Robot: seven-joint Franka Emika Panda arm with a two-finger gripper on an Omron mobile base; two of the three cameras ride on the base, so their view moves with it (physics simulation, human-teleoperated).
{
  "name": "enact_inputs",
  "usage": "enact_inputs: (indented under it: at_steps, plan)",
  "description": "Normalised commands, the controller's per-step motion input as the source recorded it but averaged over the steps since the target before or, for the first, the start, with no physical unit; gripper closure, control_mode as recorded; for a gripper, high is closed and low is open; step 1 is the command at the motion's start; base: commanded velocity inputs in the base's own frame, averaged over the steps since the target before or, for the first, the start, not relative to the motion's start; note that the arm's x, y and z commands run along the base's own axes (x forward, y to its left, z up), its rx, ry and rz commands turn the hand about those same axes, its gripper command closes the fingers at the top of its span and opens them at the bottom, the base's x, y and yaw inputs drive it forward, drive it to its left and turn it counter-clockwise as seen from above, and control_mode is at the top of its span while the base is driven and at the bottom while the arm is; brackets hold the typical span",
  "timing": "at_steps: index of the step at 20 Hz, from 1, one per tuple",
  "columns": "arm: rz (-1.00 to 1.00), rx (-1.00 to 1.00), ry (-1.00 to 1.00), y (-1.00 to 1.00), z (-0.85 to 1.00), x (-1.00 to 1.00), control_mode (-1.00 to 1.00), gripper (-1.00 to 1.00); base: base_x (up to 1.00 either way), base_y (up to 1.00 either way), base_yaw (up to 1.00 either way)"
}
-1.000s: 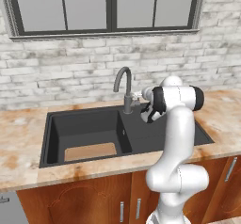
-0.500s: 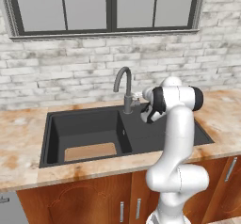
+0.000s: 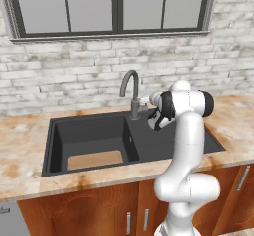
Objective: Turn on the sink faucet with hot water and rinse the cutting board for ten seconds, then turn off the faucet. Push the cutting board to reach the water if necessary.
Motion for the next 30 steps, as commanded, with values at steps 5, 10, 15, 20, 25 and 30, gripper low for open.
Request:
enact_inputs:
  at_steps: [5,10,15,20,25,30]
  plan:
    - [0.02,0.0,0.0,-0.12,-0.08,0.0,-1.0,-1.0,0.0,0.0,0.0]
    - [0.01,0.0,0.0,-0.15,-0.06,0.0,-1.0,-1.0,0.0,0.0,0.0]
    - [0.0,0.0,0.0,-0.22,-0.05,0.0,-1.0,-1.0,0.0,0.0,0.0]
    - [0.01,0.0,0.0,-0.2,-0.02,0.0,-1.0,-1.0,0.0,0.0,0.0]
    - [0.03,0.01,-0.03,-0.4,-0.05,0.0,-1.0,-1.0,0.0,0.0,0.0]
    - [0.04,0.02,-0.04,-0.53,-0.14,0.0,-1.0,-1.0,0.0,0.0,0.0]
